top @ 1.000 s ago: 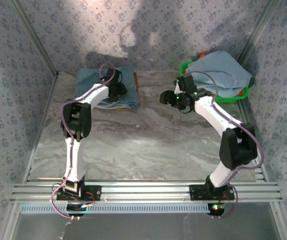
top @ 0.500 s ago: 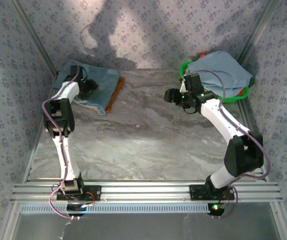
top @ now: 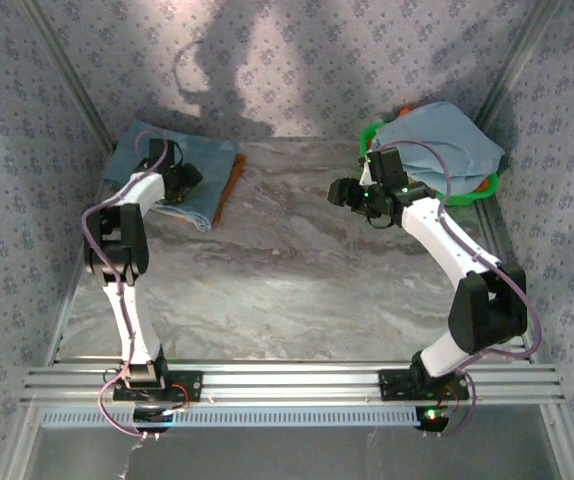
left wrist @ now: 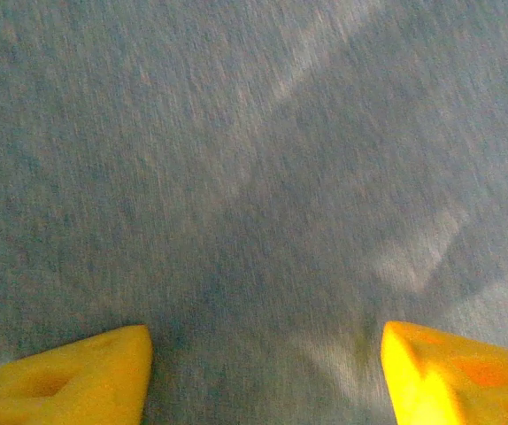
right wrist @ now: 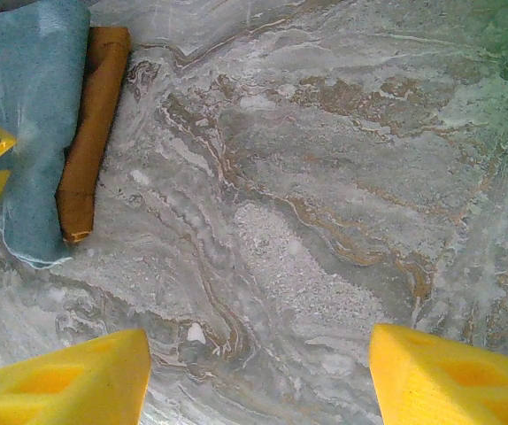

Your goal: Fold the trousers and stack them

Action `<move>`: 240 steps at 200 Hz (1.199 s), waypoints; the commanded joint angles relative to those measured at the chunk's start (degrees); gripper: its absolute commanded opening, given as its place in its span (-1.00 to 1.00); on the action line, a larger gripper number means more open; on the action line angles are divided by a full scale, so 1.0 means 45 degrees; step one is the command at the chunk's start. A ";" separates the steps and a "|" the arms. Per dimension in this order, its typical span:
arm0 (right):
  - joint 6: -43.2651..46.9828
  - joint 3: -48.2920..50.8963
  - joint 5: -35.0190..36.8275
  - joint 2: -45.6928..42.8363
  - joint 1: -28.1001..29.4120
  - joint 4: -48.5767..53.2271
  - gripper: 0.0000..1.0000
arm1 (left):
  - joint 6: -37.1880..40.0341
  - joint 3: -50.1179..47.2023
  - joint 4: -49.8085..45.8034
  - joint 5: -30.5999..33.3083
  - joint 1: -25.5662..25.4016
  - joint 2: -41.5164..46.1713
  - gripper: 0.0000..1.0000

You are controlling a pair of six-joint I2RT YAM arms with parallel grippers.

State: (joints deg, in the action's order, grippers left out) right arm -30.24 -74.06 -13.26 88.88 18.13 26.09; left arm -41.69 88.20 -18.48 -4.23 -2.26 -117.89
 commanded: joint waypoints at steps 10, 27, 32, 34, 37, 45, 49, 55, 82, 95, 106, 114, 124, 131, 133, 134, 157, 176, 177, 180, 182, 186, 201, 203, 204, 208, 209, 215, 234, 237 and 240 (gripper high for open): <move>0.0435 -0.0079 0.0161 -0.0692 -0.0048 0.0541 0.36 | 0.0253 -0.1079 -0.1174 0.0100 -0.0342 0.1830 0.46; 0.0415 0.0234 0.0172 -0.1012 -0.0069 0.0417 0.36 | 0.0799 -0.1339 -0.1782 0.0001 -0.0529 0.2343 0.46; 0.0384 0.0321 0.0158 -0.1081 -0.0064 0.0381 0.36 | 0.0886 -0.1495 -0.1867 -0.0023 -0.0623 0.2464 0.46; 0.0390 0.0349 0.0139 -0.1099 -0.0074 0.0367 0.36 | 0.0945 -0.1573 -0.1845 -0.0043 -0.0667 0.2514 0.46; 0.0369 0.0397 0.0134 -0.1114 -0.0065 0.0325 0.36 | 0.1003 -0.1671 -0.1818 -0.0086 -0.0737 0.2582 0.46; 0.0341 0.0513 0.0095 -0.1172 -0.0069 0.0279 0.36 | 0.1132 -0.1971 -0.1826 -0.0086 -0.0974 0.2707 0.44; 0.0313 0.0556 0.0094 -0.1178 -0.0069 0.0249 0.36 | 0.1172 -0.2074 -0.1823 -0.0076 -0.1104 0.2724 0.43; 0.0279 0.0606 0.0063 -0.1182 -0.0069 0.0221 0.36 | 0.1222 -0.2235 -0.1816 -0.0090 -0.1270 0.2706 0.41; 0.0098 0.0764 -0.0062 -0.1257 -0.0025 0.0026 0.36 | 0.1023 -0.2932 -0.1294 -0.0548 -0.1789 0.2259 0.19; 0.0078 0.0775 -0.0048 -0.1261 0.0009 0.0004 0.36 | 0.0778 -0.3212 -0.0740 -0.0974 -0.1983 0.2046 0.12; 0.0046 0.0775 -0.0047 -0.1230 0.0026 0.0015 0.36 | 0.0623 -0.3204 -0.0378 -0.1014 -0.2161 0.1789 0.11; 0.0057 0.0775 -0.0008 -0.1192 0.0044 0.0005 0.35 | 0.0514 -0.3037 -0.0130 -0.0948 -0.2230 0.1526 0.11; 0.0032 0.0775 0.0014 -0.1159 0.0068 -0.0004 0.36 | 0.0235 -0.2805 0.0265 -0.0848 -0.2232 0.1128 0.09; 0.0022 0.0756 0.0017 -0.1113 0.0080 -0.0008 0.36 | -0.0005 -0.2595 0.0579 -0.0753 -0.2214 0.0823 0.08; 0.0011 0.0755 0.0016 -0.1103 0.0089 -0.0004 0.35 | -0.0074 -0.2537 0.0691 -0.0758 -0.2213 0.0723 0.08; 0.0016 0.0755 0.0016 -0.1111 0.0091 0.0000 0.35 | -0.0112 -0.2495 0.0748 -0.0749 -0.2212 0.0676 0.08; 0.0008 0.0736 0.0094 -0.1058 0.0150 0.0057 0.35 | -0.0785 -0.1632 0.1789 -0.0487 -0.2231 -0.0408 0.08; 0.0041 0.0755 0.0168 -0.1059 0.0151 0.0120 0.35 | -0.1335 -0.0971 0.2347 -0.0182 -0.2238 -0.1100 0.08; 0.0050 0.0755 0.0170 -0.1060 0.0151 0.0130 0.35 | -0.1367 -0.0930 0.2368 -0.0139 -0.2235 -0.1124 0.08; 0.0044 0.0755 0.0189 -0.1060 0.0141 0.0149 0.35 | -0.1468 -0.0858 0.2410 -0.0018 -0.2232 -0.1198 0.08; 0.0061 0.0755 0.0191 -0.1050 0.0143 0.0162 0.35 | -0.1529 -0.0833 0.2457 0.0061 -0.2232 -0.1228 0.08; 0.0072 0.0755 0.0208 -0.1054 0.0133 0.0193 0.35 | -0.1627 -0.0769 0.2563 0.0152 -0.2215 -0.1303 0.08; 0.0117 0.0732 0.0241 -0.1099 0.0126 0.0323 0.35 | -0.1867 -0.0426 0.2318 0.0714 -0.2053 -0.1455 0.08; 0.0123 0.0735 0.0243 -0.1114 0.0115 0.0318 0.35 | -0.1868 -0.0418 0.2312 0.0752 -0.2016 -0.1449 0.08; 0.0130 0.0735 0.0247 -0.1116 0.0104 0.0337 0.35 | -0.1868 -0.0410 0.2321 0.0777 -0.1997 -0.1444 0.08; 0.0147 0.0736 0.0260 -0.1143 0.0101 0.0360 0.35 | -0.1884 -0.0434 0.2364 0.0844 -0.1919 -0.1449 0.08; 0.0152 0.0736 0.0265 -0.1150 0.0097 0.0368 0.35 | -0.1895 -0.0437 0.2366 0.0873 -0.1900 -0.1454 0.08; 0.0187 0.0736 0.0270 -0.1169 0.0081 0.0384 0.35 | -0.2003 -0.0456 0.2280 0.1023 -0.1775 -0.1429 0.09; 0.0288 0.0738 0.0290 -0.1214 -0.0033 0.0477 0.35 | -0.1994 -0.0694 0.2446 0.1546 -0.1393 -0.1243 0.09; 0.0301 0.0741 0.0275 -0.1213 -0.0058 0.0488 0.35 | -0.1954 -0.0653 0.2447 0.1609 -0.1338 -0.1244 0.09; 0.0312 0.0753 0.0271 -0.1213 -0.0078 0.0501 0.35 | -0.1918 -0.0623 0.2429 0.1624 -0.1270 -0.1232 0.09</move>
State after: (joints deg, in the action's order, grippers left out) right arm -29.52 -71.07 -12.82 84.42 18.44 26.61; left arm -49.58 85.69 -8.03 -4.43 -11.81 -122.06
